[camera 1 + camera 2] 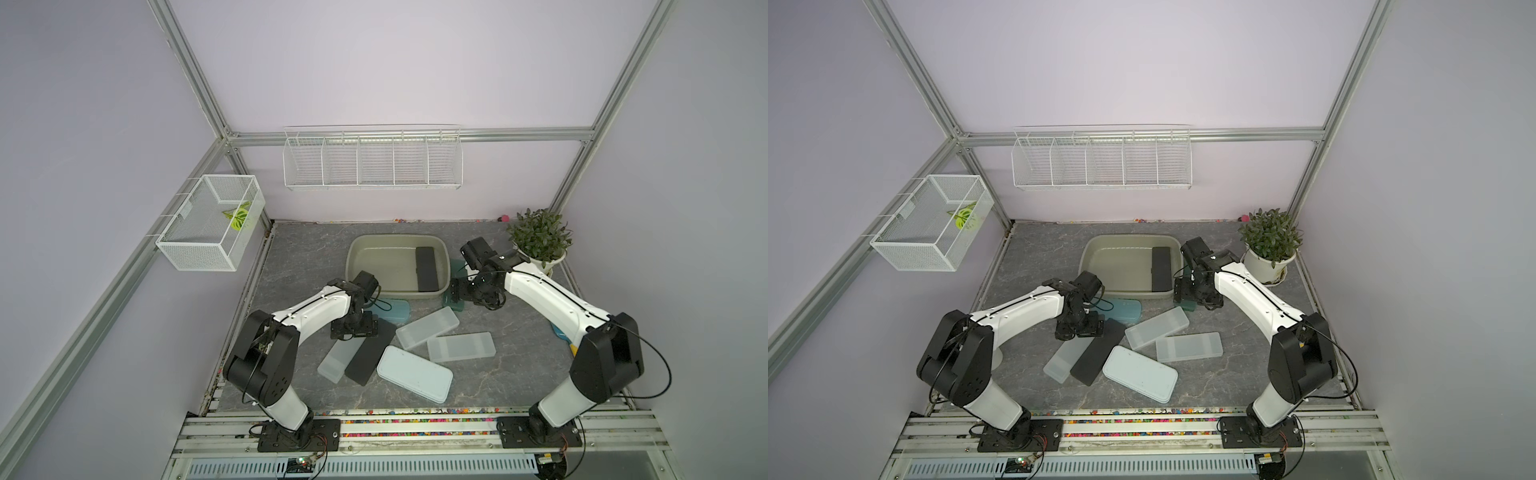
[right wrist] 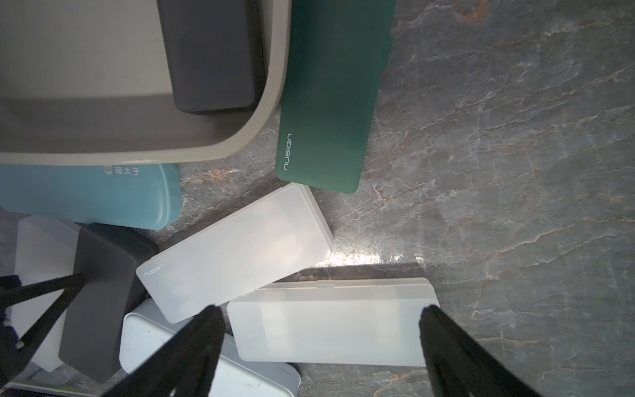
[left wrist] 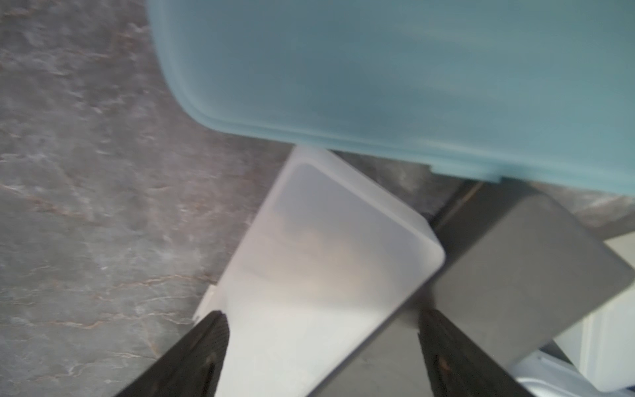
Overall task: Put the pencil case into the storage box
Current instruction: Pick up the pencil case from the center of the board.
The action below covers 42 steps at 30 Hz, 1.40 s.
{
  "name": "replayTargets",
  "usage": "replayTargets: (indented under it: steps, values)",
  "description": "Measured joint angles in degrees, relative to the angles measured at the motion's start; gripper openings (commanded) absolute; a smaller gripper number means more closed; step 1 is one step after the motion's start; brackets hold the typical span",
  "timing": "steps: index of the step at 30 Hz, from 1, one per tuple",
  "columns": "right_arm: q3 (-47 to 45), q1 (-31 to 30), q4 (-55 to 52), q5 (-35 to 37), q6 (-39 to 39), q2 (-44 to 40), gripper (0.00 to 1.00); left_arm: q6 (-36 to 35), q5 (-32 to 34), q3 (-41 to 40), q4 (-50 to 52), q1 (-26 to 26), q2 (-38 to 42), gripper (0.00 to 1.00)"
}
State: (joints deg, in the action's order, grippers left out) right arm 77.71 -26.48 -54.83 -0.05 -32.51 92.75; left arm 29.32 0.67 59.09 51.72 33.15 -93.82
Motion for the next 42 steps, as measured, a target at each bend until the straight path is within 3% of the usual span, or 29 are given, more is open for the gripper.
replayTargets:
  steps: [12,17,23,31,42]
  values:
    - [-2.29,0.11,0.26,-0.17,0.0,-1.68,0.93,5.11,4.48,-0.24,1.53,1.68,0.94,0.92]
    - [-2.38,0.15,0.24,-0.17,0.0,-2.23,0.93,6.84,8.0,-0.09,3.96,-1.22,1.16,0.92]
    - [-2.71,0.15,0.26,-0.17,0.0,-2.51,0.93,6.8,7.85,0.26,4.28,-3.02,0.63,0.91]
    - [-3.02,0.17,0.26,-0.2,0.02,-2.51,0.94,7.52,9.25,-1.88,6.14,0.96,-1.84,0.94]
    - [-3.52,0.66,0.26,-0.66,0.42,-2.51,0.94,7.63,9.66,-2.43,7.72,-0.92,-2.49,0.95]
